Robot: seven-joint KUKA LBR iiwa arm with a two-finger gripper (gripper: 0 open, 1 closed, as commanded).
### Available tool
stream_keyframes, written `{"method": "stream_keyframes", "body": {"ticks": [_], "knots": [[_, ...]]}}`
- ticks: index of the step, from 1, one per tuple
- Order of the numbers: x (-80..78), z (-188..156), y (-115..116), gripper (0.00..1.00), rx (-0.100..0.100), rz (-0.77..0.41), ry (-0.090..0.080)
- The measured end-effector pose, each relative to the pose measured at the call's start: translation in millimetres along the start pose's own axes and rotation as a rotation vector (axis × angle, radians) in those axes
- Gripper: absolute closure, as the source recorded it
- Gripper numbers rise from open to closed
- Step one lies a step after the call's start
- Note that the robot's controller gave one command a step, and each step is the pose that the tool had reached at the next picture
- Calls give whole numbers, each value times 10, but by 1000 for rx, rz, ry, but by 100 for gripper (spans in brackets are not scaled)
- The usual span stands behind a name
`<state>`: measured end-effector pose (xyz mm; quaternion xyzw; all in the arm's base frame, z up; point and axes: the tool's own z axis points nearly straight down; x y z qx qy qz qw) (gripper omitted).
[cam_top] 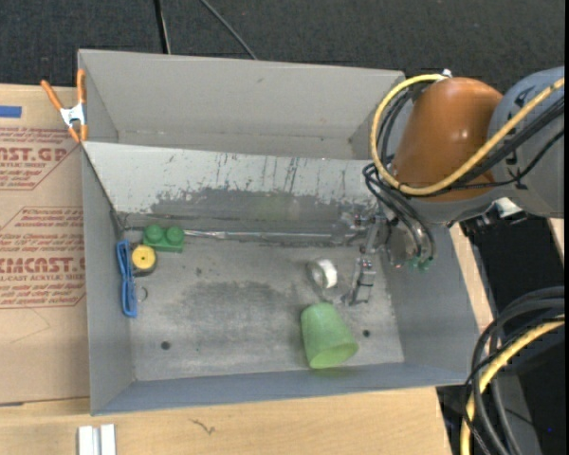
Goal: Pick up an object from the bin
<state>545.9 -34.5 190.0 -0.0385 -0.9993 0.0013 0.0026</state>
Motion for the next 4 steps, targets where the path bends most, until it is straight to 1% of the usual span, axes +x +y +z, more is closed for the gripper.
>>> {"method": "stream_keyframes", "body": {"ticks": [1, 2, 3, 4], "knots": [[256, 1012, 292, 0, -2, -385, -9], [379, 1044, 420, 0, 3, -571, -36], [326, 1052, 335, 0, 13, -1044, -24], [254, 1121, 144, 0, 22, -1494, -25]]}}
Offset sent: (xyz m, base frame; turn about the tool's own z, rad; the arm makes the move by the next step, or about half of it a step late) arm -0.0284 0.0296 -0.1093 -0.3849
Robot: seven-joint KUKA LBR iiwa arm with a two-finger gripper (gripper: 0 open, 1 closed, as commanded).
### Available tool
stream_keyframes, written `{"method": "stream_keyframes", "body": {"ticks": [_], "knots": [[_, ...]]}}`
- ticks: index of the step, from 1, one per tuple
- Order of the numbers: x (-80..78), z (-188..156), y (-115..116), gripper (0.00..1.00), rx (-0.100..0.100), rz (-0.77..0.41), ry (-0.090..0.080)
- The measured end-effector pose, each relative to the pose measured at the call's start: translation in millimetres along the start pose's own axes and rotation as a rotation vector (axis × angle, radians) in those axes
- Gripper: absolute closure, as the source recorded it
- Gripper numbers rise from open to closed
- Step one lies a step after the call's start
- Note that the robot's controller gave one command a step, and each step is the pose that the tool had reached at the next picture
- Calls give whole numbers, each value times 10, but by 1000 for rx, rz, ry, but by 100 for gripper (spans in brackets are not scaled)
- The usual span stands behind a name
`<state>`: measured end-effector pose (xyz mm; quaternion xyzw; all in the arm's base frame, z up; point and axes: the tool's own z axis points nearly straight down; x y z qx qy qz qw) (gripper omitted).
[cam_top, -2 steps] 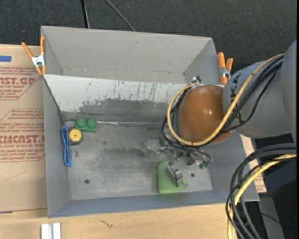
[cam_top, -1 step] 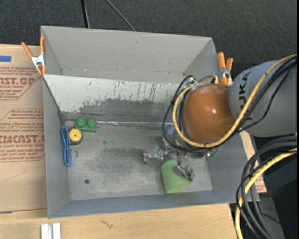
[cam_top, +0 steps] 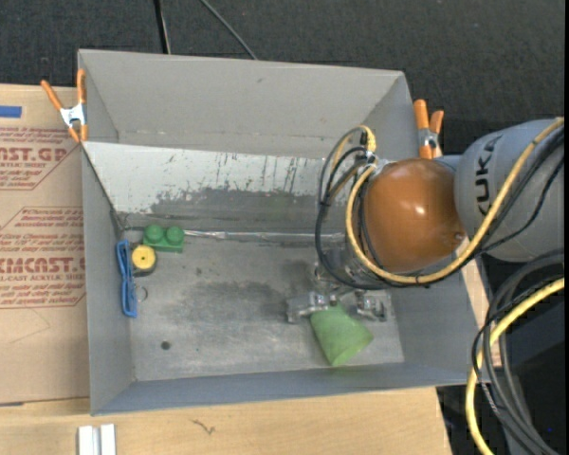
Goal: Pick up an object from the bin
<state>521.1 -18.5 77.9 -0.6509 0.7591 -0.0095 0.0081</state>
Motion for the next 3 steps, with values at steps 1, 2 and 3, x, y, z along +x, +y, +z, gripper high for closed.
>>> {"method": "stream_keyframes", "body": {"ticks": [1, 2, 3], "knots": [[189, 85, 121, 0, -26, -409, -7], [179, 81, 115, 100, -24, -409, -9], [39, -1261, 168, 100, -18, -408, -7]]}}
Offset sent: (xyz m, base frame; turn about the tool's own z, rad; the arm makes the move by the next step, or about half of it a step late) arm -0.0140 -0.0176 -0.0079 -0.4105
